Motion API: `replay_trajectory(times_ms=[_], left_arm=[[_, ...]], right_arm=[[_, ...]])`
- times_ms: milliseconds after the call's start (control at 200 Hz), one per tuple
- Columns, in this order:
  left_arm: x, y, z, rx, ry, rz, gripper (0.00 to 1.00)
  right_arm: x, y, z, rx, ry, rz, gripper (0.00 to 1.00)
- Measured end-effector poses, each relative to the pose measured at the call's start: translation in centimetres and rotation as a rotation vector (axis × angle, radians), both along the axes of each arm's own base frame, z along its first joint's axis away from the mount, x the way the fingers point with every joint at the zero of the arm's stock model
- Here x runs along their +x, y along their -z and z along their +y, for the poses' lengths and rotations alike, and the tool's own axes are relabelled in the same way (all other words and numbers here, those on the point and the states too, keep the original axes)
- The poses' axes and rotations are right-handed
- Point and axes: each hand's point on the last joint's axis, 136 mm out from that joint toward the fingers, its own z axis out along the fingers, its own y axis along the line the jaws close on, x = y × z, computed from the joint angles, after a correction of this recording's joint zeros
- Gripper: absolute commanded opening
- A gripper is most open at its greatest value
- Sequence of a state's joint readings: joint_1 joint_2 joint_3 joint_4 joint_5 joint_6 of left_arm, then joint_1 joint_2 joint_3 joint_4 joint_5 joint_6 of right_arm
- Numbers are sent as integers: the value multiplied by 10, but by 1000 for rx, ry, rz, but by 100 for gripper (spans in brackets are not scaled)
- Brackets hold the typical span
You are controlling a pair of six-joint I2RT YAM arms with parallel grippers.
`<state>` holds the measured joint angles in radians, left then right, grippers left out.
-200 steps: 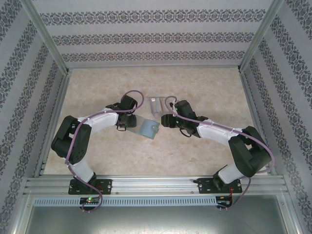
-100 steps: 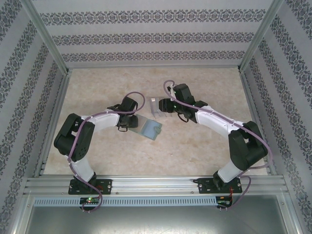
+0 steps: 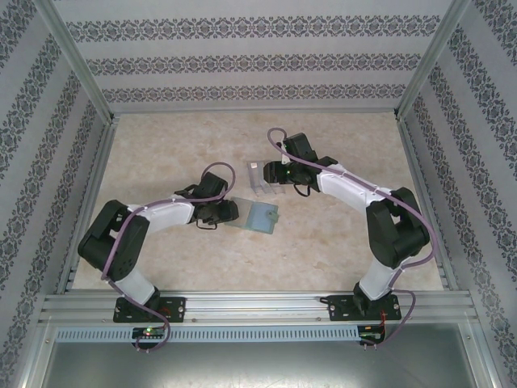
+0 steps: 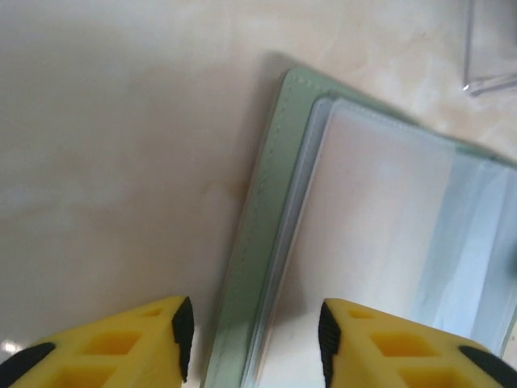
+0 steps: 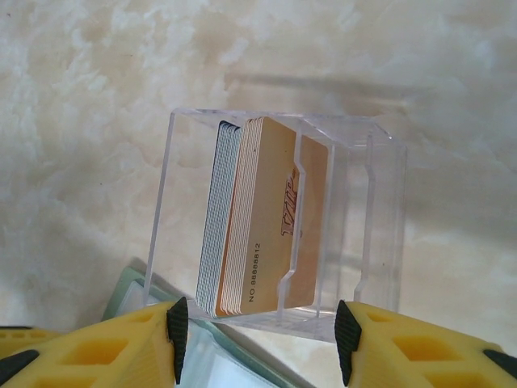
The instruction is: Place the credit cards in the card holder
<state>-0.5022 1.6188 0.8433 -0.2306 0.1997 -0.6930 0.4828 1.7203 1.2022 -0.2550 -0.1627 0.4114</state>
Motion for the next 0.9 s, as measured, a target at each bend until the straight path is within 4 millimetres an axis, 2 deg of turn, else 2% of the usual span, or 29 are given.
replay_trajectory(times_ms=[35, 70, 145, 195, 230, 245, 260, 270, 335, 400, 505, 659, 814, 899], left_arm=[[-1, -7, 5, 29, -9, -3, 67], [1, -19, 11, 54, -22, -19, 70], [14, -56, 15, 78, -40, -100, 73], [26, -83, 14, 77, -45, -157, 73], [35, -103, 10, 72, -48, -197, 73], [38, -108, 8, 71, -47, -208, 73], [42, -116, 6, 72, -47, -221, 73], [45, -121, 4, 69, -45, -229, 73], [59, -141, -12, 74, -24, -266, 74], [69, -151, -32, 85, 8, -284, 74], [81, -148, -64, 131, 60, -263, 74], [102, -124, -95, 247, 93, -206, 75], [107, -87, -93, 366, 102, -118, 75], [107, -76, -90, 402, 104, -90, 75]], right_arm=[[0, -3, -2, 3, 5, -7, 54], [0, -8, -6, 9, 10, -19, 55], [-4, -20, -21, 18, 38, -47, 59], [-6, -28, -34, 21, 66, -74, 66], [-9, -34, -47, 20, 91, -98, 76], [-10, -35, -50, 22, 104, -101, 83], [-10, -37, -55, 16, 115, -115, 95], [-11, -38, -59, 12, 120, -122, 97], [-18, -42, -82, -10, 188, -164, 98], [-27, -42, -102, -43, 251, -197, 98], [-42, -38, -122, -74, 301, -234, 98], [-53, -33, -127, -62, 307, -259, 98], [-55, -42, -128, -37, 313, -302, 98], [-55, -48, -128, -24, 315, -324, 98]])
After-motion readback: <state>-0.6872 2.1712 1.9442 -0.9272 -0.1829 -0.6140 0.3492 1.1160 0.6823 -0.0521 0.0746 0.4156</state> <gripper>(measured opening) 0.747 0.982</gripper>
